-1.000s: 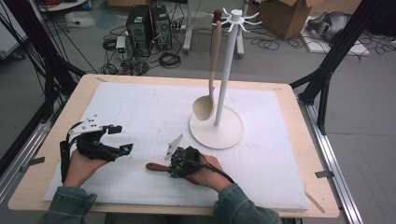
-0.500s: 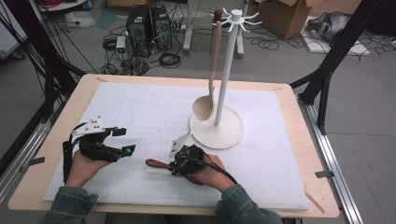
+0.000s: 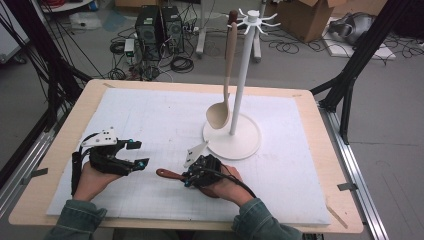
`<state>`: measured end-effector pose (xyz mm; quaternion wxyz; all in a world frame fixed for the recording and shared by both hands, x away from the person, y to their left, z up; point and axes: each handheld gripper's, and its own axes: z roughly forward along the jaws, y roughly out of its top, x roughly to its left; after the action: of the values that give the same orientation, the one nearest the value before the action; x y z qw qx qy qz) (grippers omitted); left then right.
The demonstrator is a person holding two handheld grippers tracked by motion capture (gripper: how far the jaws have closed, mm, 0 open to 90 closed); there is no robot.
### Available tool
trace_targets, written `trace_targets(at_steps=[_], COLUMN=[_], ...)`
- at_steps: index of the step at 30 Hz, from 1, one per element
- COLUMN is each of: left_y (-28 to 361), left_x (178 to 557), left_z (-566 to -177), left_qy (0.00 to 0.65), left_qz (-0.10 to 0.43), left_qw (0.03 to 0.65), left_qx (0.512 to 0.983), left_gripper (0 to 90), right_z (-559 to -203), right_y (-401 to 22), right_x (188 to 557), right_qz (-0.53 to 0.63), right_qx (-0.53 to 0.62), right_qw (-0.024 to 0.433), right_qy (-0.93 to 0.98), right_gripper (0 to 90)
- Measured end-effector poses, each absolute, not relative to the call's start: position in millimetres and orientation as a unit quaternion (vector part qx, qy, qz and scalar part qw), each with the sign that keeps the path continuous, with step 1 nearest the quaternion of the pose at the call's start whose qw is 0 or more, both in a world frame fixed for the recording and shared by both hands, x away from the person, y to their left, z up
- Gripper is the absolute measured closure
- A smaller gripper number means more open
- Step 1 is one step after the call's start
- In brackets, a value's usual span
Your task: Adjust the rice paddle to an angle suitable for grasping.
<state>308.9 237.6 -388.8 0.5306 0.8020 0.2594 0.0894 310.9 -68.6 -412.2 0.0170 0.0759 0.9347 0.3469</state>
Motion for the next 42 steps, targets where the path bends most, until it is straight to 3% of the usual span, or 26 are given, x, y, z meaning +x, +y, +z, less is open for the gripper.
trace_targets(at_steps=[42], left_y=[234.1], left_x=[307.7], left_z=[-387.1], left_qy=[0.239], left_qz=[0.081], left_qw=[0.537], left_qx=[0.805], left_gripper=[28.2], right_z=[-409.0], right_y=[-73.0], right_x=[309.0], right_qz=[0.362], right_qx=[0.074], right_qw=[0.014], right_qy=[0.929], right_gripper=[77.7])
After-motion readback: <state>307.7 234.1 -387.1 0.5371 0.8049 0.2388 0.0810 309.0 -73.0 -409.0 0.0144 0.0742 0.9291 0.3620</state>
